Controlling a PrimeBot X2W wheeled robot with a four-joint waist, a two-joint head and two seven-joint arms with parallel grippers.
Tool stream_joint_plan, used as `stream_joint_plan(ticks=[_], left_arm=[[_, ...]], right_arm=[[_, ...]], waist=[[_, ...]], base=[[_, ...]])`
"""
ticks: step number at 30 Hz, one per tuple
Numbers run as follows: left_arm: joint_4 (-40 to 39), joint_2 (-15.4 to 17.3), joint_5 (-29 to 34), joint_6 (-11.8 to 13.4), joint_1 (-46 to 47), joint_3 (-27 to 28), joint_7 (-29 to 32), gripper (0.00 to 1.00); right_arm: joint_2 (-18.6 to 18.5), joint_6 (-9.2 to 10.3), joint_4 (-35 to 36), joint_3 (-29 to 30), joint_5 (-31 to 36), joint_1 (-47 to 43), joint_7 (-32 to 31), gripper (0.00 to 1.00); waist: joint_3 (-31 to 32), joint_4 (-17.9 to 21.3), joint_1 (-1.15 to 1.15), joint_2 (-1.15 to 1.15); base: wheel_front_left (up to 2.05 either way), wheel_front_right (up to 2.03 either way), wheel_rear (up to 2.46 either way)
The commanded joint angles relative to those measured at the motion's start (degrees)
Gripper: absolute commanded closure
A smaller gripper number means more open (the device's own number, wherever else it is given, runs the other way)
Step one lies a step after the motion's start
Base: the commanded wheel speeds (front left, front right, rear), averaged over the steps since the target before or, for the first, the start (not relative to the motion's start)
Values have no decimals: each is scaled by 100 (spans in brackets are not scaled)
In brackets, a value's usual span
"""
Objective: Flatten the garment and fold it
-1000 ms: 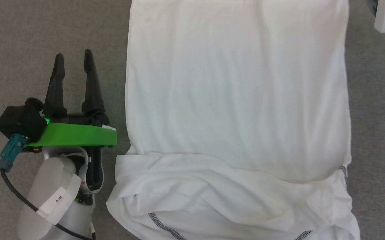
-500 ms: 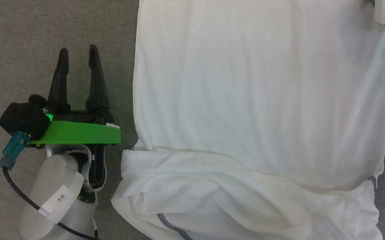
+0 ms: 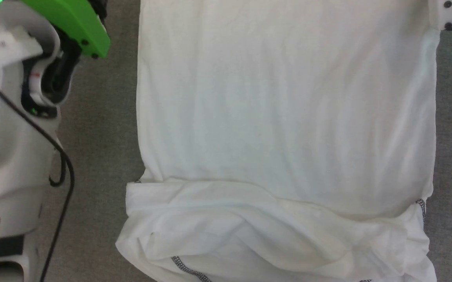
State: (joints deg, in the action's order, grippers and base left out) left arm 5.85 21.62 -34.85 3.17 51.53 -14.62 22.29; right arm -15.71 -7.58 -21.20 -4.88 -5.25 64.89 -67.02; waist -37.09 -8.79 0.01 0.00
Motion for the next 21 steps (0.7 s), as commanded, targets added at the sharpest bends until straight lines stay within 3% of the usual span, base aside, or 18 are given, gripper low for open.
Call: stream_joint_plan(ticks=[1,4,10,19,20,21], left_arm=[[193,76,-56,32,297,-109,436,0],[656,118,-113,125,872,-327,1432,0],[1247,182,92,255,1484,-818,2683,0],[1607,175,169,183,1449,-1222,3273,0],[1636,177,154,145,1415,-1243,3265,68],[1647,171,127,109,1390,-1239,3223,100]], right_arm=[[14,9,48,-84,-69,78,42,100],[29,9,98,-262,-212,102,98,100],[21,9,167,-642,-504,137,203,100],[-135,9,227,-959,-780,242,310,100],[-151,9,226,-975,-800,247,319,100],[-164,9,228,-984,-811,248,325,100]], waist=[[-73,120,-1,0],[-150,222,-1,0],[-283,402,-1,0],[-434,496,-1,0],[-451,502,-1,0],[-465,504,-1,0]], base=[[0,0,0],[0,0,0],[0,0,0],[0,0,0],[0,0,0],[0,0,0]])
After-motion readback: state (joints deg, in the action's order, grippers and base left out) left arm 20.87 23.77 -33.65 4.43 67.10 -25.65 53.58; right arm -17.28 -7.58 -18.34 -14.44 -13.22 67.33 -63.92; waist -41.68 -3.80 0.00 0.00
